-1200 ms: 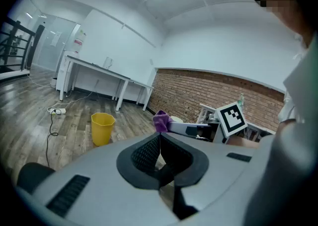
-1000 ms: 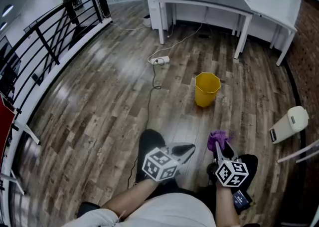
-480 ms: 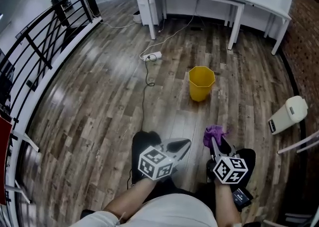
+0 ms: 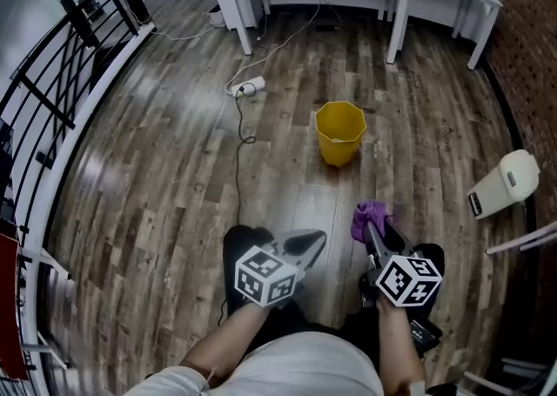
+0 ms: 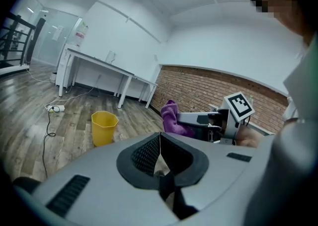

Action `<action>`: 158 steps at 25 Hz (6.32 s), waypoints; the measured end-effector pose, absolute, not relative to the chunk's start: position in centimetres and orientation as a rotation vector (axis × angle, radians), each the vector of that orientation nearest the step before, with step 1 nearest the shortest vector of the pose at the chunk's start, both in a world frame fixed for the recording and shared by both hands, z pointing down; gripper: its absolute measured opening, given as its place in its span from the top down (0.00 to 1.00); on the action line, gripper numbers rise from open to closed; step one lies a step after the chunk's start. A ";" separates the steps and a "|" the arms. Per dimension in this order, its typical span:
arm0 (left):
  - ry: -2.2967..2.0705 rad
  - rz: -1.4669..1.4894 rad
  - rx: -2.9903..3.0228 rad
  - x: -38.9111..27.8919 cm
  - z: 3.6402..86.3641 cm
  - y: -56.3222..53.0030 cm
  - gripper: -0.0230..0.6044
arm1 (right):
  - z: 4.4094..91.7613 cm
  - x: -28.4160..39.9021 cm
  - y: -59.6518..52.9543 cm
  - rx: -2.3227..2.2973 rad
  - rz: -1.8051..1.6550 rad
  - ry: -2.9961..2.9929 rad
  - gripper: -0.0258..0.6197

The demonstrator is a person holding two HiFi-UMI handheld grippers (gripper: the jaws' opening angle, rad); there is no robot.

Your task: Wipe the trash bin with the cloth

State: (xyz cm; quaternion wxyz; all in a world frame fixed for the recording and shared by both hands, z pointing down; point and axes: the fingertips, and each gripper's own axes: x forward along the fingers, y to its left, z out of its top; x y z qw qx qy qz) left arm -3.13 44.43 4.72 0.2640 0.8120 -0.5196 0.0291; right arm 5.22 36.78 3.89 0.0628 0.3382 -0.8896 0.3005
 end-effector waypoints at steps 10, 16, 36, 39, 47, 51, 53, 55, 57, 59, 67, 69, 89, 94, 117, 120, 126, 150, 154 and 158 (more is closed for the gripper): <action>-1.473 0.092 2.244 -6.5 1.7 35.8 0.95 | 2.4 2.3 28.4 1.016 0.913 -2.698 0.74; -1.470 0.153 2.274 -5.6 0.9 31.0 0.95 | 1.6 1.4 23.3 1.005 0.945 -2.685 0.74; -1.426 0.184 2.228 -12.8 7.1 18.5 0.95 | 3.4 -0.8 7.5 1.271 1.054 -2.576 0.74; -1.413 0.254 2.222 -13.2 8.8 16.6 0.95 | 5.4 -0.4 5.4 1.279 1.173 -2.574 0.74; -1.366 0.415 2.248 -13.6 11.7 9.3 0.95 | 11.9 0.1 -0.8 1.296 1.453 -2.469 0.74; -1.331 0.501 2.283 -14.1 13.0 6.4 0.95 | 14.4 0.4 -2.6 1.314 1.471 -2.429 0.74; -1.309 0.564 2.297 -14.6 14.0 4.7 0.95 | 15.7 0.2 -3.5 1.313 1.480 -2.410 0.74; -1.274 0.614 2.319 -14.9 15.1 2.7 0.95 | 17.4 0.1 -4.6 1.318 1.497 -2.379 0.74; -1.228 0.641 2.351 -14.9 15.9 0.7 0.95 | 19.4 0.2 -5.7 1.328 1.527 -2.337 0.74; -1.183 0.662 2.375 -14.9 16.7 -1.1 0.95 | 21.4 0.3 -6.9 1.341 1.560 -2.286 0.74; -1.031 0.757 2.319 -15.1 19.3 -5.5 0.95 | 23.2 -1.9 -11.7 1.298 1.651 -2.237 0.74; -1.010 0.759 2.304 -15.1 19.2 -5.5 0.95 | 22.3 -2.3 -12.4 1.277 1.640 -2.265 0.74; -0.808 1.166 2.368 -11.7 31.6 2.6 0.81 | 33.0 -1.3 -5.4 1.056 1.770 -2.440 0.74; -0.770 1.376 2.294 -12.5 35.1 3.6 0.77 | 36.1 -2.0 -3.8 0.999 1.891 -2.405 0.74; -0.697 1.504 2.198 -11.9 40.1 2.5 0.94 | 41.5 -5.2 -5.3 0.887 1.914 -2.425 0.74; -0.683 1.504 2.205 -11.9 40.0 2.7 0.94 | 42.4 -5.3 -5.6 0.888 1.881 -2.407 0.74; -0.660 1.506 2.221 -11.8 39.9 2.7 0.94 | 44.8 -5.9 -6.5 0.917 1.844 -2.361 0.74; -0.662 1.530 2.251 -11.4 39.5 2.0 0.94 | 58.5 -6.5 -7.9 0.988 1.689 -1.977 0.74; -0.662 1.532 2.256 -11.5 39.5 1.9 0.94 | 61.3 -6.8 -8.1 0.977 1.596 -1.907 0.74; -0.668 1.530 2.254 -11.5 39.5 1.9 0.94 | 63.3 -6.9 -8.1 0.975 1.476 -1.858 0.74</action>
